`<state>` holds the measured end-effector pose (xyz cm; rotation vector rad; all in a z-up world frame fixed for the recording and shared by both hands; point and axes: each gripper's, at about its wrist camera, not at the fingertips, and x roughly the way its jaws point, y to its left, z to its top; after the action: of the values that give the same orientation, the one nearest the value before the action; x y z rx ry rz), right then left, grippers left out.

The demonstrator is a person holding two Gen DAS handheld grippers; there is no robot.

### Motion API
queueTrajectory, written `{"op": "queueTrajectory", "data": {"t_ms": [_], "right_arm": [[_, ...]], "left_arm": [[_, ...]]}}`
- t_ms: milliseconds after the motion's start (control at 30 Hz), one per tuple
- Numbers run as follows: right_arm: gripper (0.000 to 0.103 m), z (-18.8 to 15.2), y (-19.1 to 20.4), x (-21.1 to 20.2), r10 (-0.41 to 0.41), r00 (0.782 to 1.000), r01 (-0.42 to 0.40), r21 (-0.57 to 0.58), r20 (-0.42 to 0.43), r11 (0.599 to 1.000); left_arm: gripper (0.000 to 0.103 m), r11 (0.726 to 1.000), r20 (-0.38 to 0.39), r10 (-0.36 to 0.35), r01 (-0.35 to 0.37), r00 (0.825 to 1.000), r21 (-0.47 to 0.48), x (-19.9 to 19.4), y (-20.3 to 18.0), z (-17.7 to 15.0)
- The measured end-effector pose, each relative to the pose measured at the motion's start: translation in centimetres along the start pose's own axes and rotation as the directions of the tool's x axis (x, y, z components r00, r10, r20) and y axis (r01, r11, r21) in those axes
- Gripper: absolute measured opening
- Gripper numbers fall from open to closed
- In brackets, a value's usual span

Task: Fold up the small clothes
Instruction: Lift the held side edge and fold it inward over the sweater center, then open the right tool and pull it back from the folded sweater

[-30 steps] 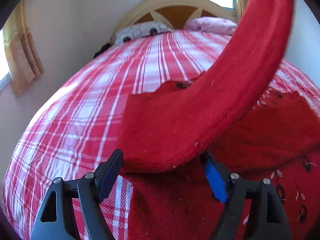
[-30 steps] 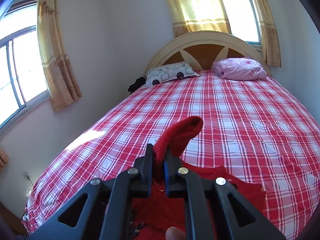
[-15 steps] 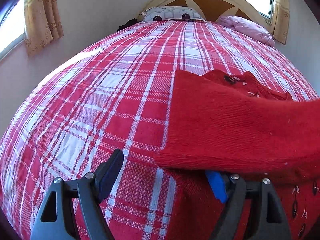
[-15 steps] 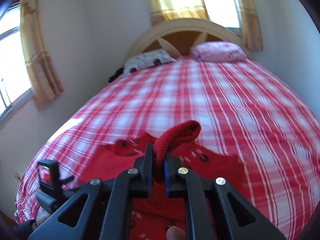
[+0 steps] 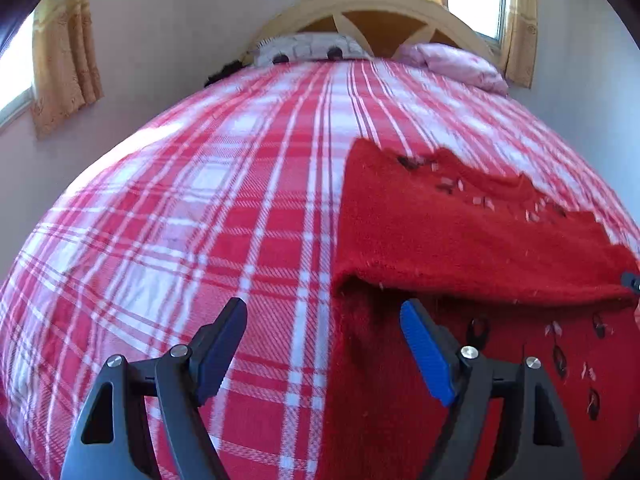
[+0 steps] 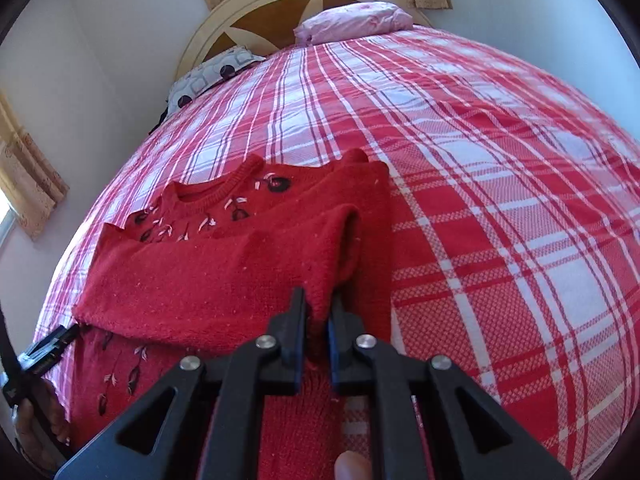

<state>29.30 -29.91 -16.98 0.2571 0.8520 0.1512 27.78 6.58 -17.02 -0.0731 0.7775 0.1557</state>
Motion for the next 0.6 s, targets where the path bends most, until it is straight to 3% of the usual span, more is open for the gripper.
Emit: {"op": "queueTrajectory", "data": {"t_ms": [133, 200, 233, 300, 367, 500, 600], "right_arm": [[0.019, 0.2, 0.1, -0.2, -0.023, 1.000, 0.023, -0.002, -0.013, 1.000], [0.037, 0.3, 0.1, -1.1, -0.083, 0.996, 0.083, -0.001, 0.014, 0.997], [0.037, 0.4, 0.3, -1.5, -0.114, 0.993, 0.114, -0.004, 0.035, 0.993], [0.037, 0.9, 0.9, -2.5, -0.146, 0.986, 0.147, -0.016, 0.085, 0.989], [0.038, 1.7, 2.2, -2.9, -0.128, 0.985, 0.133, -0.047, 0.112, 0.990], [0.043, 3.1, 4.7, -1.6, -0.089, 0.990, 0.102, -0.119, 0.111, 0.988], [0.043, 3.2, 4.5, 0.5, -0.043, 0.998, 0.049, -0.120, 0.051, 0.992]], "left_arm": [[0.080, 0.999, 0.096, 0.046, -0.047, 0.994, 0.010, -1.4, 0.0, 3.2], [0.080, 0.998, 0.110, 0.045, -0.049, 0.993, 0.032, -1.0, -0.5, 4.4], [0.080, 0.997, 0.106, 0.055, -0.061, 0.993, 0.055, -0.3, -0.8, 5.0], [0.080, 0.990, 0.080, 0.100, -0.107, 0.992, 0.095, 1.8, -1.4, 6.1], [0.080, 0.989, 0.039, 0.091, -0.095, 0.995, 0.116, 3.8, -1.8, 6.4], [0.080, 0.983, -0.073, 0.120, -0.108, 0.990, 0.149, 7.3, -1.9, 5.4], [0.080, 0.989, -0.082, 0.095, -0.085, 0.992, 0.119, 7.9, -1.1, 4.3]]}}
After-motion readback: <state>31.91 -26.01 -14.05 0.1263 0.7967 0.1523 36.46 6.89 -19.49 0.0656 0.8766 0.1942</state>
